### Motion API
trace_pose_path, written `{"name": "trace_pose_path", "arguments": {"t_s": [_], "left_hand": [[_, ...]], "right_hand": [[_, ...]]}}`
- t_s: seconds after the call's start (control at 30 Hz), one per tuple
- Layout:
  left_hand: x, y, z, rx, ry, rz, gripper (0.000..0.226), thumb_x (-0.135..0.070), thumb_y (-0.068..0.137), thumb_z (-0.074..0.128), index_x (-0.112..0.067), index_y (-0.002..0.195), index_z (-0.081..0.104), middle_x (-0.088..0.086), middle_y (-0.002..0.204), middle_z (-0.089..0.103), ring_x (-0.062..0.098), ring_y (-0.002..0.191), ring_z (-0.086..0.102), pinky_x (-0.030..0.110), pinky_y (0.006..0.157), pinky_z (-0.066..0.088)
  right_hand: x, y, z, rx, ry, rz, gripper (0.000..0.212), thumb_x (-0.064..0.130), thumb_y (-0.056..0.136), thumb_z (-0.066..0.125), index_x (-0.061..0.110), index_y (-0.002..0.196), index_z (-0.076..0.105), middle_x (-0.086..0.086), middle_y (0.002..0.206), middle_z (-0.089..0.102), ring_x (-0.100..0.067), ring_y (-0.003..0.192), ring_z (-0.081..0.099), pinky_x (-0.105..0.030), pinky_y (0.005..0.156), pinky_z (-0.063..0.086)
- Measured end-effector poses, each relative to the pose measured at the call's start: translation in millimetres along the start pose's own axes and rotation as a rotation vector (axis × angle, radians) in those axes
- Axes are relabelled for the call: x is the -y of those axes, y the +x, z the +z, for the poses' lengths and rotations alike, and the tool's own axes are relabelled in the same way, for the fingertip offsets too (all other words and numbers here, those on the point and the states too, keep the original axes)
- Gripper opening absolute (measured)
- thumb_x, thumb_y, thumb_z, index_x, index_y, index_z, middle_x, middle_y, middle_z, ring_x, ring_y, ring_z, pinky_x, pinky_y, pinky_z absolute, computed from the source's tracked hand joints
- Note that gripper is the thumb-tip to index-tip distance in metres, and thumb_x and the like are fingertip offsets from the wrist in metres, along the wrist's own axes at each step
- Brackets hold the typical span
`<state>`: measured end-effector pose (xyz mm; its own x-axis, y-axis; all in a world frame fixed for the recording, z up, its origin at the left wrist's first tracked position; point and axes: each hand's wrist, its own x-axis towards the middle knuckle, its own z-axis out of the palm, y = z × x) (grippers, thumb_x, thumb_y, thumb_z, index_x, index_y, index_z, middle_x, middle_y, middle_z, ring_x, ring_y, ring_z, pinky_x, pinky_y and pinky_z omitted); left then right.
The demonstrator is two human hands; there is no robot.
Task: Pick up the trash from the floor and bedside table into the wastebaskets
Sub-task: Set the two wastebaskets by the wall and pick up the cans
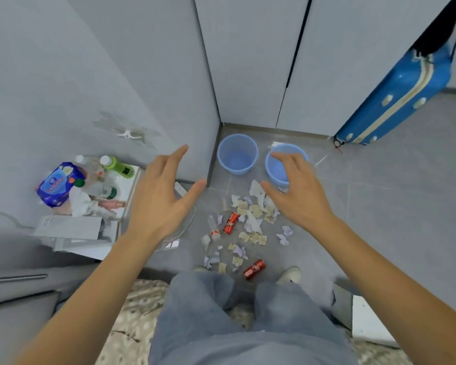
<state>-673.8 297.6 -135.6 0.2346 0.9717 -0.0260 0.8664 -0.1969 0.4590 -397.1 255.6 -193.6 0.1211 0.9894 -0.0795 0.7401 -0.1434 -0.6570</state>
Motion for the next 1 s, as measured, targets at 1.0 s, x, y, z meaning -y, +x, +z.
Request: {"name": "trace_pose_path", "arguments": {"t_s": [1.0], "left_hand": [[375.8, 65.3, 746.3, 0.665, 0.288, 0.022, 0.064, -0.059, 0.095, 0.05, -0.036, 0.151, 0.029, 0.008, 0.128, 0.05, 0.035, 0.117, 0.054, 0.048, 0.089, 0.052]], "right_hand": [[-445.4, -170.0, 675.3, 0.078, 0.175, 1.41, 0.093, 0.048, 0.076, 0.081, 0.025, 0.151, 0.031, -0.017, 0.133, 0.042, -0.046, 0.12, 0.054, -0.053, 0.099, 0.049]]}}
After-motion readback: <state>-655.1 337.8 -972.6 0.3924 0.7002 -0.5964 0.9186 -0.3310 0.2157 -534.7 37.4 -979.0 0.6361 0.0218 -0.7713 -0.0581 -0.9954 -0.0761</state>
